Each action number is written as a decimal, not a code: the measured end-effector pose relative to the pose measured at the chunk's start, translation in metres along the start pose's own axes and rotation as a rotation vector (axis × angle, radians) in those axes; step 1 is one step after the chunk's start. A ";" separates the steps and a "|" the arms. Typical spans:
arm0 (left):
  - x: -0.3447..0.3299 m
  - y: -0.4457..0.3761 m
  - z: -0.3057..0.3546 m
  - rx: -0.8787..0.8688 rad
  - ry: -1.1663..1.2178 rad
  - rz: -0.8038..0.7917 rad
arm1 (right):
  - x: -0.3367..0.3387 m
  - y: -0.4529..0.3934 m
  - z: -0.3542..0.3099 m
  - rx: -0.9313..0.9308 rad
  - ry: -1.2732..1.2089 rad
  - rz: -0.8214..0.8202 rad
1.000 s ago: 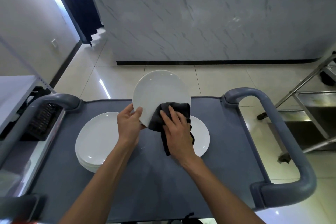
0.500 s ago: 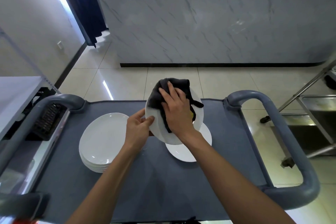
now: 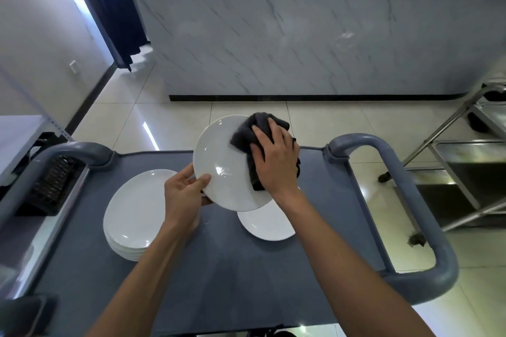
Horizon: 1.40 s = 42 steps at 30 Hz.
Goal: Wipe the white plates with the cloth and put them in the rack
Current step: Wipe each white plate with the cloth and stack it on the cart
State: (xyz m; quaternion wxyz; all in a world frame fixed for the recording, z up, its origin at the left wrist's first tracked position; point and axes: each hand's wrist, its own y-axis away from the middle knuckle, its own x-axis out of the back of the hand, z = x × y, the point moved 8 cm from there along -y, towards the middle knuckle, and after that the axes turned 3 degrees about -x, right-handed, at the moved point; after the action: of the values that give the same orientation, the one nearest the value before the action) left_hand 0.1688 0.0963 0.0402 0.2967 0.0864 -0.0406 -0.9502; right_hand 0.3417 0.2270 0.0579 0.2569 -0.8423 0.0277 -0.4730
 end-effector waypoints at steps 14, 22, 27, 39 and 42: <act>0.000 -0.005 -0.001 0.020 0.069 0.094 | -0.009 0.086 -0.016 0.029 0.018 -0.023; 0.001 0.000 0.002 0.009 0.019 0.057 | -0.016 0.082 -0.033 0.031 -0.102 -0.103; -0.005 0.000 0.012 -0.027 -0.018 0.008 | -0.015 0.053 -0.038 -0.017 -0.174 -0.110; -0.014 0.013 0.004 -0.026 -0.031 -0.073 | -0.003 0.011 -0.068 0.145 -0.154 -0.066; -0.006 0.015 -0.002 0.000 0.019 -0.017 | 0.002 -0.001 -0.053 0.102 -0.115 -0.040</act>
State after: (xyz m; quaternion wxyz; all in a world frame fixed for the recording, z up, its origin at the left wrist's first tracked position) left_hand 0.1824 0.0878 0.0410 0.2889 0.0959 -0.0369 -0.9518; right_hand 0.3000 0.2055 0.0824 0.2911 -0.8544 -0.0280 -0.4295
